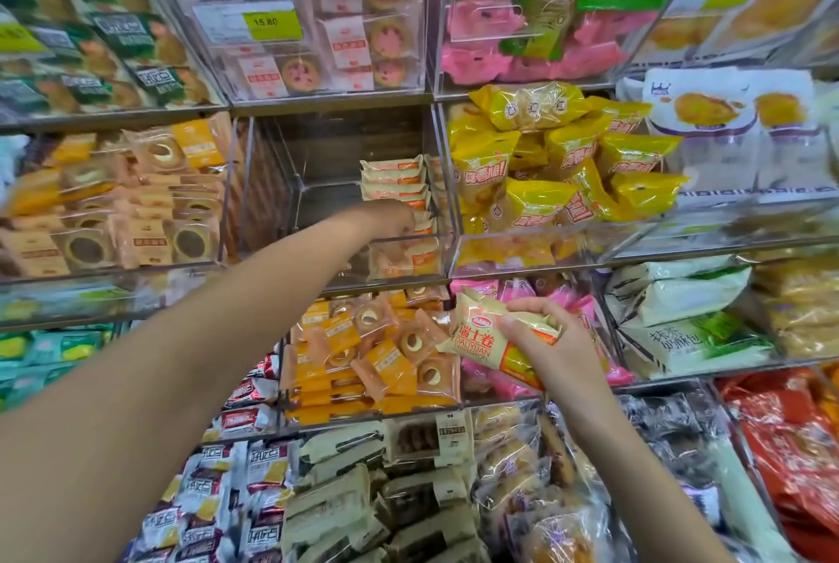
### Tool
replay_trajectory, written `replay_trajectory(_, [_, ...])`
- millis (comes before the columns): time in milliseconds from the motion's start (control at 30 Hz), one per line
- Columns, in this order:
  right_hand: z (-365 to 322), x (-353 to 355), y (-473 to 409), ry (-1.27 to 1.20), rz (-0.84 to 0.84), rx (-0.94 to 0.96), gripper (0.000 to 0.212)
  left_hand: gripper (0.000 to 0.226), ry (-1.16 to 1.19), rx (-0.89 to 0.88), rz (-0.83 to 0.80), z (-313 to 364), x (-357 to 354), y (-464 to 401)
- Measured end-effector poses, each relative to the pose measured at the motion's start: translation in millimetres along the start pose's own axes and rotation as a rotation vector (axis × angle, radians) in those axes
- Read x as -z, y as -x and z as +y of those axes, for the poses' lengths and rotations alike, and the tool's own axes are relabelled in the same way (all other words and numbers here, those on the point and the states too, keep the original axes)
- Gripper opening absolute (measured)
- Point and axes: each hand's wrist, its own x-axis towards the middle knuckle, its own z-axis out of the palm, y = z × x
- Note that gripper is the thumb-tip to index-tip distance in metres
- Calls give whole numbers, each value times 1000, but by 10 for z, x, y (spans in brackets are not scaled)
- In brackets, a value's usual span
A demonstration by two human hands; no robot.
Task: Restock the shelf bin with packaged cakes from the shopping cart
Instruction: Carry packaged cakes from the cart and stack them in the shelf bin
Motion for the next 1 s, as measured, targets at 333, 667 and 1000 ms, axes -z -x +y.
replay_trajectory(333, [-51, 13, 102, -28, -46, 22, 13, 26, 443, 36, 126, -105, 109, 347])
replay_trajectory(667, [-421, -148, 91, 118, -174, 225, 30, 26, 425, -399, 288, 578, -33, 1725])
replay_trajectory(1000, [-836, -664, -123, 73, -373, 467, 25, 33, 361, -239, 263, 42, 306, 1834])
